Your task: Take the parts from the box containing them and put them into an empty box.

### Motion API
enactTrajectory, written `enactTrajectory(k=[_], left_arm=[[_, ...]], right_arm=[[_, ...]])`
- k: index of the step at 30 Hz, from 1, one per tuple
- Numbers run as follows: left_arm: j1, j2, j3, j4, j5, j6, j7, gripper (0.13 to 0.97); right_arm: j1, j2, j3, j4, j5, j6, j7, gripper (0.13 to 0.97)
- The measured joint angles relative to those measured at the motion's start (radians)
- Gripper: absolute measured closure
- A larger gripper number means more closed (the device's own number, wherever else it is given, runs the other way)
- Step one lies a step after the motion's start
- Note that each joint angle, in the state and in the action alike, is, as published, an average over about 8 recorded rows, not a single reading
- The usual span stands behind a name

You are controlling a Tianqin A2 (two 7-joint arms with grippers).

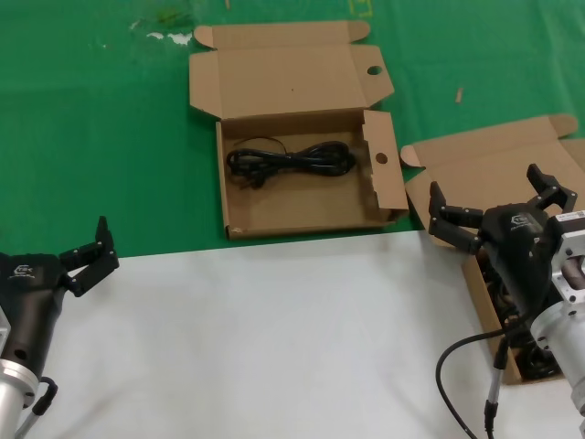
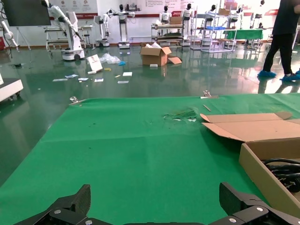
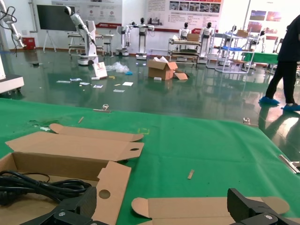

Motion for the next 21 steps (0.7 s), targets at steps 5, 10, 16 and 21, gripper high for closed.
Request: enactTrajectory(k=[5,10,16,21], left_arm=[[0.0,0.0,0.0,0.0,0.0,0.0,0.0,0.132],[0.0,0.0,0.0,0.0,0.0,0.0,0.0,0.132],[0.0,0.0,0.0,0.0,0.0,0.0,0.0,0.132],[0.0,0.0,0.0,0.0,0.0,0.0,0.0,0.132]], right_arm=[[0.0,0.0,0.0,0.0,0.0,0.0,0.0,0.129],[0.0,0.0,0.0,0.0,0.0,0.0,0.0,0.129],[0.0,0.0,0.0,0.0,0.0,0.0,0.0,0.129],[0.0,0.0,0.0,0.0,0.0,0.0,0.0,0.129]])
